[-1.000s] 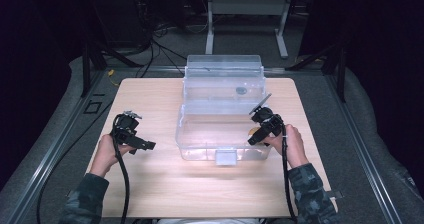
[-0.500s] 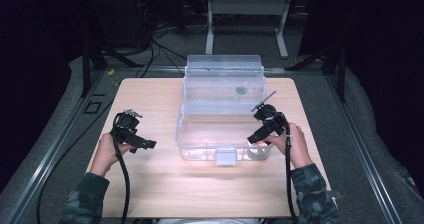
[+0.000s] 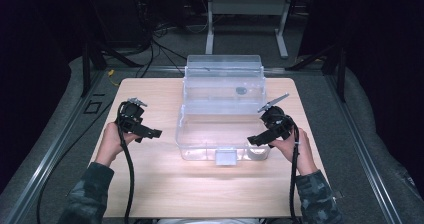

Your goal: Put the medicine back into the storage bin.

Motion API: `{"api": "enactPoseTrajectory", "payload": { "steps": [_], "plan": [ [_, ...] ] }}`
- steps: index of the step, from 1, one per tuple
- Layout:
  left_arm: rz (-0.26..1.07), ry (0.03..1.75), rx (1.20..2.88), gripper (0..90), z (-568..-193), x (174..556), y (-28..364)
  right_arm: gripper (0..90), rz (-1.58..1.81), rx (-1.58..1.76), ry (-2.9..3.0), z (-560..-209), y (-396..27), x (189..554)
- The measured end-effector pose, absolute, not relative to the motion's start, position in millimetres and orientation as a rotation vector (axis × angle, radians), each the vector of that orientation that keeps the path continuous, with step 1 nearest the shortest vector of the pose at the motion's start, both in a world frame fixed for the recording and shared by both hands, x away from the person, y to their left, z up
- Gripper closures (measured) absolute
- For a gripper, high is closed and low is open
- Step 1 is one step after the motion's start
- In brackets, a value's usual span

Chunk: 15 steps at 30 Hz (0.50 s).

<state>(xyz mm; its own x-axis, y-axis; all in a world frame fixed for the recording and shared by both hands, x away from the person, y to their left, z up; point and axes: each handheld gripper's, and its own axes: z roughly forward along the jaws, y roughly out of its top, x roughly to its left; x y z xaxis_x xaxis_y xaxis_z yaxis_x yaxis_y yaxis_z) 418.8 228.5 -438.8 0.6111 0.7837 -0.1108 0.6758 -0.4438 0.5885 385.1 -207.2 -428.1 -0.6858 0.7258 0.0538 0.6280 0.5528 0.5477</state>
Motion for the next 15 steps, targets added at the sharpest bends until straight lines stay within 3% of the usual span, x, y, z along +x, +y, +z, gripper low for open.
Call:
{"api": "enactPoseTrajectory", "payload": {
  "steps": [15],
  "plan": [
    [0.291,1.023,2.249,0.3,-386,475,185,13.3,0.858,1.139,2.609,-433,-208,378]
  ]
}}
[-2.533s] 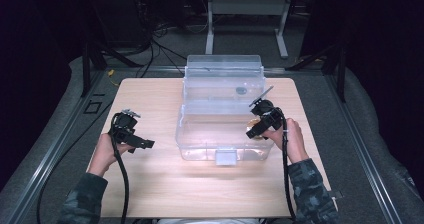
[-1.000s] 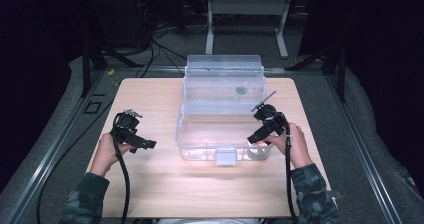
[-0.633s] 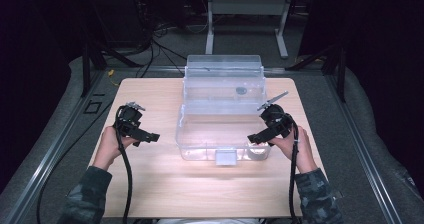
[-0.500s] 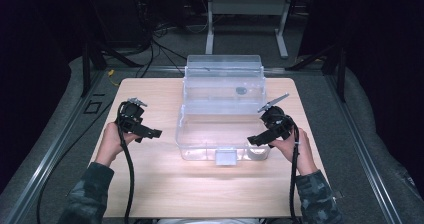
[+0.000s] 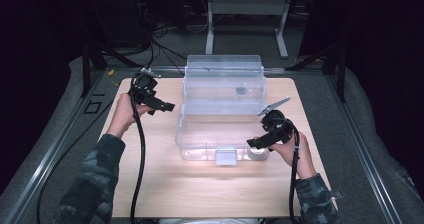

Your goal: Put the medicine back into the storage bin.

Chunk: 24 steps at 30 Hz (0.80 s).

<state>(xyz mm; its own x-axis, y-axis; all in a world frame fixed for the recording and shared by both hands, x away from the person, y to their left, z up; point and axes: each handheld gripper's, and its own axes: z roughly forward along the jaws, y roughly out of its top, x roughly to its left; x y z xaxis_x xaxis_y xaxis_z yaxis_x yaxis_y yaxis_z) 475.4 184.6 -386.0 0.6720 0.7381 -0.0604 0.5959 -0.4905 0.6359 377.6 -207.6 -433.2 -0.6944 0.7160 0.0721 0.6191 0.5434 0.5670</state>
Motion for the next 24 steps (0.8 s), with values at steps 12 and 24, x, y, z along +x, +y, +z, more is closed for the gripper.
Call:
{"api": "enactPoseTrajectory", "payload": {
  "steps": [12,24],
  "plan": [
    [0.301,0.829,2.207,5.5,-371,511,126,14.1,0.857,1.142,2.600,-430,-198,374],
    [0.300,0.788,2.246,9.2,-375,539,80,15.4,0.887,1.116,2.637,-437,-191,373]
  ]
}}
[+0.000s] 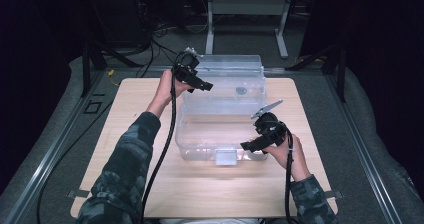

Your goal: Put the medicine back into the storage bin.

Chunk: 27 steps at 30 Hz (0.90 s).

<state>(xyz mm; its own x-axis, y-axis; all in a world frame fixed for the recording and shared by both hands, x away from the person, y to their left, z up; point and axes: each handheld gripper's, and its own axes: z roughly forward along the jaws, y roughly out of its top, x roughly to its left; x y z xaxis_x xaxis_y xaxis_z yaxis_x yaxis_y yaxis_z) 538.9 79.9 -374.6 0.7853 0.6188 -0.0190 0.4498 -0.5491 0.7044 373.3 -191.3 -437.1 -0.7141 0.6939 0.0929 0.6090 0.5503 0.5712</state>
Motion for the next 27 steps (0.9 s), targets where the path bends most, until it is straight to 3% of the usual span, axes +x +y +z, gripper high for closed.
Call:
{"api": "enactPoseTrajectory", "payload": {
  "steps": [10,27],
  "plan": [
    [0.358,0.812,2.282,8.9,-384,549,71,16.5,0.928,1.130,2.627,-441,-200,371],
    [0.321,0.816,2.283,13.0,-393,555,69,21.2,0.939,1.102,2.646,-445,-195,369]
  ]
}}
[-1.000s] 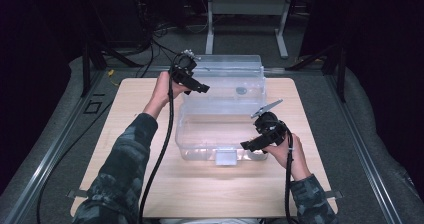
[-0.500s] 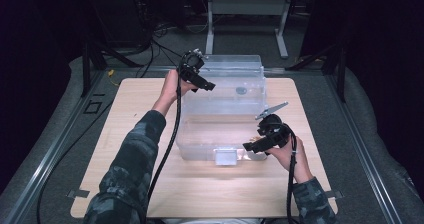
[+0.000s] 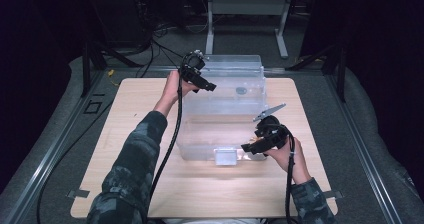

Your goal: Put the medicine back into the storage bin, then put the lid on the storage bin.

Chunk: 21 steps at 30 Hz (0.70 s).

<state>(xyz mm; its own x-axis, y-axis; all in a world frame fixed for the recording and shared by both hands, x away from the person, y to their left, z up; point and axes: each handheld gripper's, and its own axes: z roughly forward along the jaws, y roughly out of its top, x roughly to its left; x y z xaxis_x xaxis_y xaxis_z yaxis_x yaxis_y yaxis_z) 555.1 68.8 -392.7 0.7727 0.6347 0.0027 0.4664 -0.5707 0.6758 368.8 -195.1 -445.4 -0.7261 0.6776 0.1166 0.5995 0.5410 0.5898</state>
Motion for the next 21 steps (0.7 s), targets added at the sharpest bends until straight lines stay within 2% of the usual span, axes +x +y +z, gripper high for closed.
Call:
{"api": "enactPoseTrajectory", "payload": {
  "steps": [5,8,10,12,15,21],
  "plan": [
    [0.302,0.816,2.302,18.4,-397,556,67,22.7,0.940,1.087,2.666,-448,-193,368],
    [0.292,0.814,2.306,26.3,-399,557,67,23.8,0.933,1.084,2.678,-451,-191,367],
    [0.300,0.825,2.316,34.7,-401,557,66,26.0,0.920,1.081,2.687,-452,-190,366],
    [0.306,0.827,2.305,38.7,-403,557,67,29.1,0.902,1.084,2.695,-454,-188,367],
    [0.333,0.857,2.282,50.9,-404,557,69,34.5,0.875,1.089,2.700,-457,-186,367],
    [0.353,0.836,2.281,59.3,-405,553,70,46.4,0.833,1.100,2.696,-465,-180,365]
  ]
}}
